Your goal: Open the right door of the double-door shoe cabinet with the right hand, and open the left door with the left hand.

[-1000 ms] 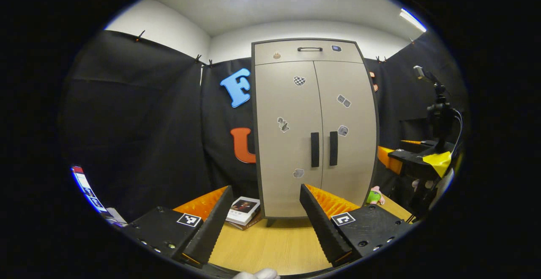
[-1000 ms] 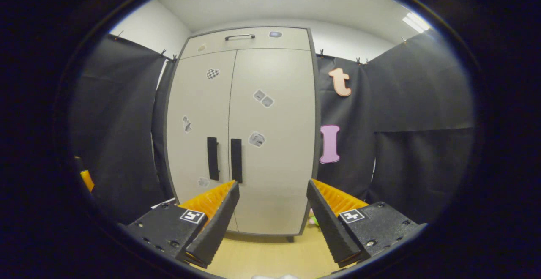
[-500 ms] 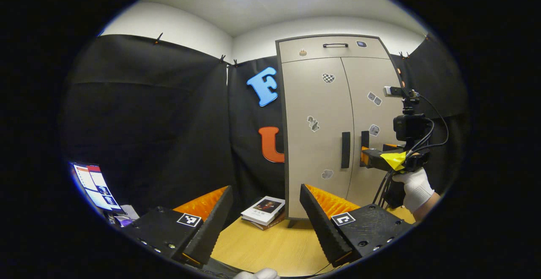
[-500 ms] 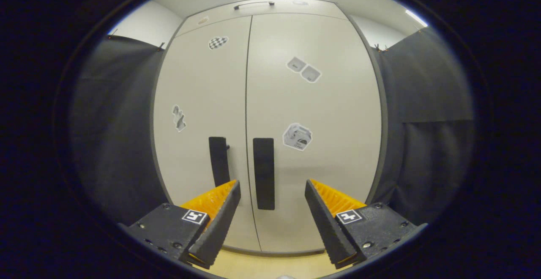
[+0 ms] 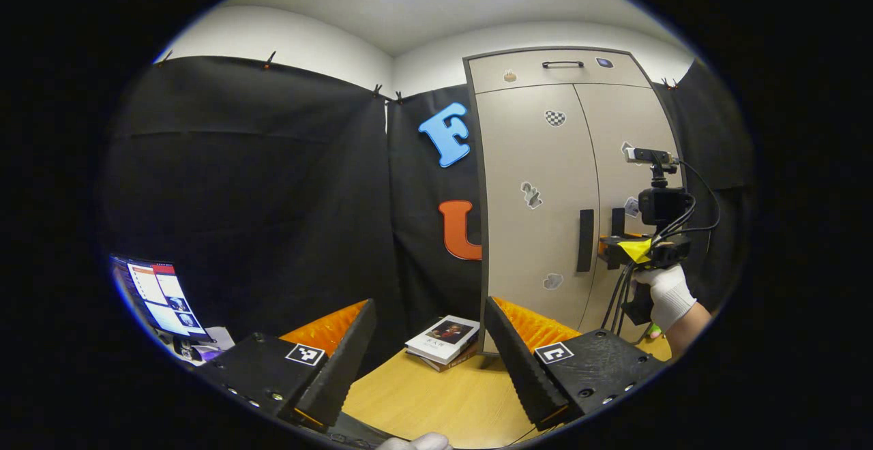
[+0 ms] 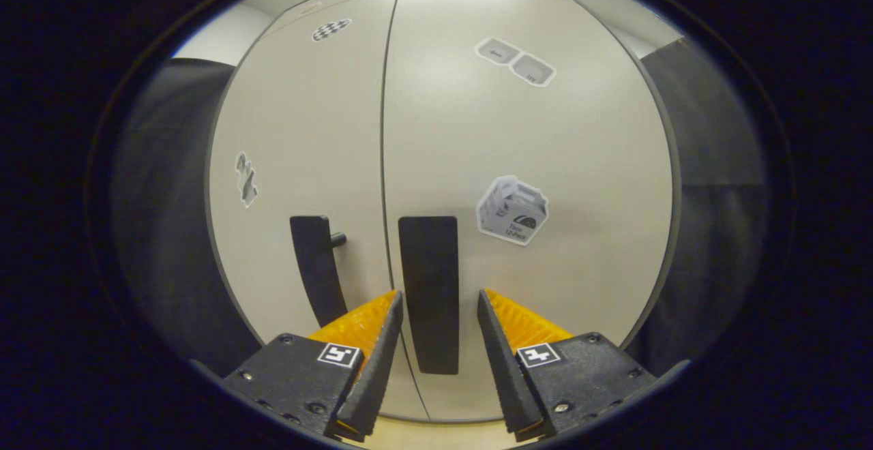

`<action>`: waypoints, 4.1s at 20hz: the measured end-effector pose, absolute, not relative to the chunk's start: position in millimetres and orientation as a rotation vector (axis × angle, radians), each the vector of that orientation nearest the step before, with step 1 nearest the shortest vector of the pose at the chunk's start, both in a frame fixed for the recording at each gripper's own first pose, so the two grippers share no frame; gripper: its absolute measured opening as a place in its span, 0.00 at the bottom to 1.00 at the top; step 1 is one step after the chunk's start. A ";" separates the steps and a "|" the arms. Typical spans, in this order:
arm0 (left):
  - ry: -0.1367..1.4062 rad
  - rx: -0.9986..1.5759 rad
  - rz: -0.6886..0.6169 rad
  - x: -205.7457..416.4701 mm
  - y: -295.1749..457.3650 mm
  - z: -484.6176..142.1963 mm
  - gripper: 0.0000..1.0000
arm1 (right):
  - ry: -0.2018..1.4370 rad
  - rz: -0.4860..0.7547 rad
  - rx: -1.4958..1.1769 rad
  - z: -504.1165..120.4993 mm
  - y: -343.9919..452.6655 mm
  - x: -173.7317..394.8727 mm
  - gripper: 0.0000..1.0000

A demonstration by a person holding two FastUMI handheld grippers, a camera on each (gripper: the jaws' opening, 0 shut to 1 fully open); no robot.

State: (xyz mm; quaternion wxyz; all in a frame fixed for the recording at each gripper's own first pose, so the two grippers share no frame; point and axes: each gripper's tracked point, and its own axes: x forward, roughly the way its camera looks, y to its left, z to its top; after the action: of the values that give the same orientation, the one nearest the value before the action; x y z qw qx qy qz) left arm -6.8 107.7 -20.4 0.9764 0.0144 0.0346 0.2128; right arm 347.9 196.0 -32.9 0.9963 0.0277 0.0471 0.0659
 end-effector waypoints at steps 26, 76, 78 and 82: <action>0.047 -0.032 0.189 -44.1 77.9 -34.9 0.95 | 0.111 0.138 0.050 -36.2 96.5 198.9 0.19; 0.014 -0.054 0.021 -1.1 -3.3 -17.5 0.96 | 0.038 -0.069 0.019 10.1 -79.8 92.5 0.94; 0.017 -0.050 0.023 -0.4 8.4 -20.1 0.96 | 0.013 -0.055 0.009 19.1 -61.1 76.7 1.00; 0.027 -0.026 0.039 1.3 30.1 -27.1 0.96 | 0.012 -0.002 0.017 11.8 -9.9 50.5 1.00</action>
State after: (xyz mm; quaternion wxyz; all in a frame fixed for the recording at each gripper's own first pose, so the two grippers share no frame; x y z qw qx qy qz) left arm 1.3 30.1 -27.1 0.9996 -0.0128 0.0137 0.0194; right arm 50.5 -9.9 11.8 0.9999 0.0087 0.0058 -0.0010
